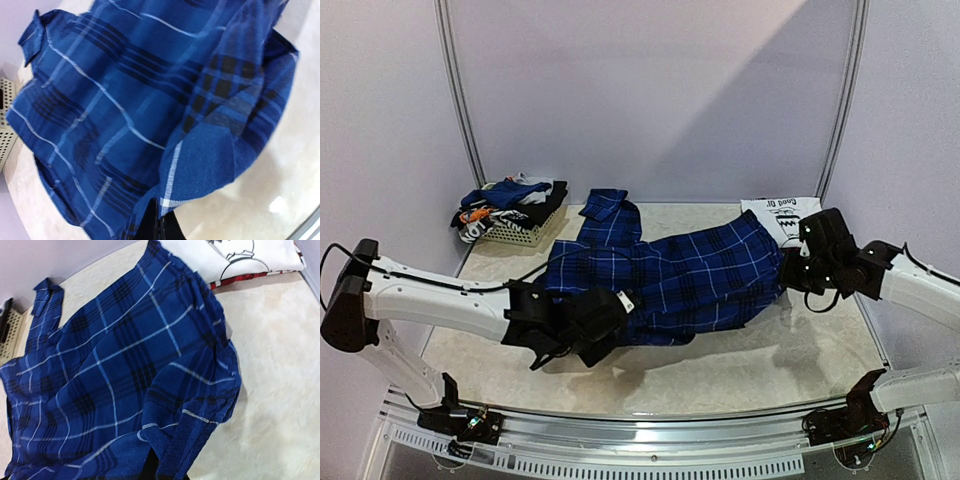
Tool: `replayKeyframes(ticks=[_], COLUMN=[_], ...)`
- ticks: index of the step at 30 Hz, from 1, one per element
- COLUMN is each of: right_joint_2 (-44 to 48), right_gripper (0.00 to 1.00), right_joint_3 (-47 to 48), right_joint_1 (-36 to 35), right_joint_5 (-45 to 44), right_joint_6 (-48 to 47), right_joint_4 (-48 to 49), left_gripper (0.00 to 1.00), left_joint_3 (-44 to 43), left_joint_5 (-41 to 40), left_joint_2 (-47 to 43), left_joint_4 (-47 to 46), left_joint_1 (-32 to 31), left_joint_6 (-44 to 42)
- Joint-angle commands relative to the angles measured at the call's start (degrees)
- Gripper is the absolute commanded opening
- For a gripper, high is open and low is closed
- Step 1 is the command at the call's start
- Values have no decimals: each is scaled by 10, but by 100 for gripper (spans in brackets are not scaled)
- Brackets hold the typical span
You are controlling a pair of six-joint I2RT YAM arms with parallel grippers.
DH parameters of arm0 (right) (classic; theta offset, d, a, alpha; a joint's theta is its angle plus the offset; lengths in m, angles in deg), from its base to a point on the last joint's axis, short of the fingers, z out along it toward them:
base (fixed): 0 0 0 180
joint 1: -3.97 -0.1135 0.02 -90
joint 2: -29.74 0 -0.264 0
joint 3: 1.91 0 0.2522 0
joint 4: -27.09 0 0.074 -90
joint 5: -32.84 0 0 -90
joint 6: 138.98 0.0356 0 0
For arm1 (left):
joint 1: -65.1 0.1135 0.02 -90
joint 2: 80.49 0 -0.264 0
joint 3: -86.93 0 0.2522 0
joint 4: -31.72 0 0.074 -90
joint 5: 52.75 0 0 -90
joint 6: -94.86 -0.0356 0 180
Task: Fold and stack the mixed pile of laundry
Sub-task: Adjust the flattened shirt at the center of the board.
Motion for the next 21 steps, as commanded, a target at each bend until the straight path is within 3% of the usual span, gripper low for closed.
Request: replayKeyframes(ticks=[1,8,15,18,21], right_joint_2=[-90,-280,-470,-517,-542], right_gripper=[0,0,0,0,0], right_joint_3=[65,209,345,377,386], right_joint_1=[64,117,153,156,157], right_joint_5=[31,61,115,120,132], right_joint_6=[-60,-96,-119,-126,-127], right_joint_4=[37,68,71,68,69], left_gripper=[0,0,0,14,46], left_joint_3=[-33,-85,-186,-247,-276], left_joint_5=[26,87,122,86,64], left_joint_2=[-22,11,128,205,235], left_joint_4=[27,7,-11,9,21], left_joint_1=[55,177,279,290,274], left_joint_6=[-33,-59,-85,-89,-82])
